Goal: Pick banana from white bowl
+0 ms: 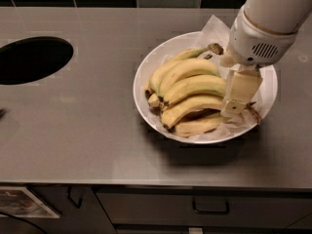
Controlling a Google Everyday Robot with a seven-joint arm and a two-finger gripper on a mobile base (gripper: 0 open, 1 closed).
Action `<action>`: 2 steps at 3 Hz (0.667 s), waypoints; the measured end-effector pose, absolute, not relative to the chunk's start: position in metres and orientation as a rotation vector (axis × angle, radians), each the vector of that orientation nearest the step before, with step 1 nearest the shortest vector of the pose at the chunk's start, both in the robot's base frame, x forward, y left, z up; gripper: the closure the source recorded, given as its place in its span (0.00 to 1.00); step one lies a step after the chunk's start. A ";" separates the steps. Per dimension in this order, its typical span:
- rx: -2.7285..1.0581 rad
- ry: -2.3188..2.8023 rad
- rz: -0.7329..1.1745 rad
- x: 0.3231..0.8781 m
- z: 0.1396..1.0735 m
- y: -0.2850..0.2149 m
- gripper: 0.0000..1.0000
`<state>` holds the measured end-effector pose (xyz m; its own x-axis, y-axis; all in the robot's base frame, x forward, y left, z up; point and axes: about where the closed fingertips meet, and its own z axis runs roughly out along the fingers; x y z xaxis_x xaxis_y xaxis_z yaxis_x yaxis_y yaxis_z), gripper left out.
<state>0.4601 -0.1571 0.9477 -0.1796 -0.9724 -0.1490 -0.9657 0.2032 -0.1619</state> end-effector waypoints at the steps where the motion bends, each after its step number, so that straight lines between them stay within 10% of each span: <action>1: -1.848 2.272 -0.058 0.461 0.947 -0.157 0.34; 2: -1.838 2.286 -0.074 0.460 0.947 -0.158 0.44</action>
Offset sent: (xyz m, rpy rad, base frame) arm -0.0061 -0.0061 -0.0052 -0.0436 0.0278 -0.0400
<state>0.4603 -0.1578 0.9465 -0.2019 -0.9708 -0.1294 -0.9604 0.2222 -0.1680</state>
